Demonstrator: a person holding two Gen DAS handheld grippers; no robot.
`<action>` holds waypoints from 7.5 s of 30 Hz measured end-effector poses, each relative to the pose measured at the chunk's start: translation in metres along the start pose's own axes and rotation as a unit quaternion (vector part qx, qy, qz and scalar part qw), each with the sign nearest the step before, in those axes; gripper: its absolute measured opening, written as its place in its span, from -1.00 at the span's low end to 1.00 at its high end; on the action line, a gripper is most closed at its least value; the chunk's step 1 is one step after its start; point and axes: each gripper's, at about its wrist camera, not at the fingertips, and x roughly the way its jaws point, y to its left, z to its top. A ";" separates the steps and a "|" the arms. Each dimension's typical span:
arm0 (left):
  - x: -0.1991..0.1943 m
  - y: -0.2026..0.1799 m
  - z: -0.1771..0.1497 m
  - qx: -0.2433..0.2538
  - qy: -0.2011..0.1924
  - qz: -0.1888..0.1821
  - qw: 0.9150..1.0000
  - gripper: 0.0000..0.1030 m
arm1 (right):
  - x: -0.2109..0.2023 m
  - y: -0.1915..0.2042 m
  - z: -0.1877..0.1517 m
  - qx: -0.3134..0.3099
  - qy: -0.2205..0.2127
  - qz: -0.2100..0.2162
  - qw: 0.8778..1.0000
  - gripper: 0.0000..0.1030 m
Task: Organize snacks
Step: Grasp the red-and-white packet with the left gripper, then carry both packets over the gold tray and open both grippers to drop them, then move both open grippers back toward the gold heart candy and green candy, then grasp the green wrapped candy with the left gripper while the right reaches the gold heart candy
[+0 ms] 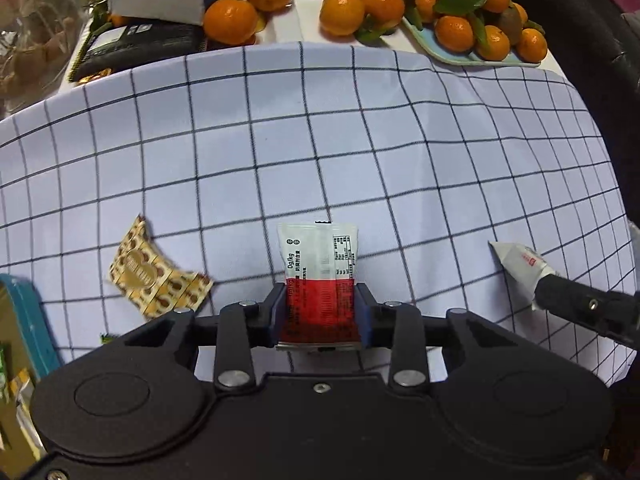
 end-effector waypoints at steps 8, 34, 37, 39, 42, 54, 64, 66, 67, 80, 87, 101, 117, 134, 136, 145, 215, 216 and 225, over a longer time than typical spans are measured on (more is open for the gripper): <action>-0.031 0.014 -0.010 0.001 -0.002 0.009 1.000 -0.16 | -0.010 -0.006 -0.002 0.026 0.000 0.002 1.000 -0.42; -0.090 0.102 -0.033 -0.081 -0.038 0.008 0.996 -0.16 | 0.040 0.058 -0.034 -0.087 0.040 -0.098 0.991 0.00; -0.094 0.109 -0.034 -0.087 -0.042 0.005 0.995 -0.16 | 0.049 0.065 -0.038 -0.109 0.033 -0.125 0.986 0.00; -0.097 0.115 -0.036 -0.091 -0.045 0.004 0.995 -0.16 | 0.052 0.067 -0.041 -0.124 0.027 -0.140 0.982 -0.22; -0.102 0.124 -0.039 -0.097 -0.050 0.007 0.994 -0.16 | 0.053 0.072 -0.045 -0.143 0.017 -0.132 0.981 -0.58; -0.121 0.174 -0.054 -0.152 -0.068 0.037 0.985 -0.16 | 0.034 0.139 -0.062 -0.151 0.006 -0.019 0.988 -0.58; -0.138 0.237 -0.084 -0.225 -0.072 0.075 0.969 -0.16 | 0.035 0.226 -0.119 -0.250 0.019 0.046 0.967 -0.58; -0.141 0.250 -0.092 -0.239 -0.074 0.086 0.964 -0.16 | 0.037 0.238 -0.128 -0.260 0.020 0.052 0.964 -0.58; -0.143 0.256 -0.096 -0.245 -0.074 0.090 0.962 -0.16 | 0.040 0.244 -0.131 -0.262 0.021 0.056 0.963 -0.58; -0.149 0.321 -0.143 -0.314 -0.062 0.128 0.939 -0.15 | 0.046 0.284 -0.163 -0.290 0.018 0.089 0.953 -0.57; -0.146 0.338 -0.157 -0.324 -0.051 0.139 0.935 -0.15 | 0.050 0.297 -0.174 -0.302 0.020 0.093 0.948 -0.57; -0.145 0.352 -0.169 -0.326 -0.045 0.144 0.933 -0.14 | 0.056 0.310 -0.183 -0.313 0.023 0.099 0.944 -0.55; -0.144 0.336 -0.160 -0.309 -0.043 0.127 0.941 -0.14 | 0.065 0.296 -0.175 -0.298 0.039 0.045 0.953 -0.19; -0.135 0.298 -0.134 -0.269 -0.041 0.111 0.956 -0.14 | 0.071 0.267 -0.158 -0.294 0.048 -0.018 0.954 -0.03; -0.132 0.292 -0.130 -0.263 -0.039 0.111 0.958 -0.14 | 0.072 0.261 -0.154 -0.292 0.048 -0.025 0.955 -0.02; -0.122 0.264 -0.111 -0.239 -0.034 0.094 0.966 -0.14 | 0.081 0.236 -0.139 -0.285 0.051 -0.062 0.955 0.02; -0.022 0.159 -0.072 -0.230 0.055 0.009 0.972 -0.15 | 0.089 0.164 -0.055 -0.130 0.030 0.007 0.991 0.12; -0.023 0.162 -0.075 -0.228 0.055 0.007 0.972 -0.15 | 0.092 0.165 -0.055 -0.124 0.034 0.011 0.992 0.13; -0.030 0.158 -0.106 -0.278 0.011 0.004 0.961 -0.17 | 0.102 0.190 -0.062 -0.156 0.025 0.028 0.987 0.23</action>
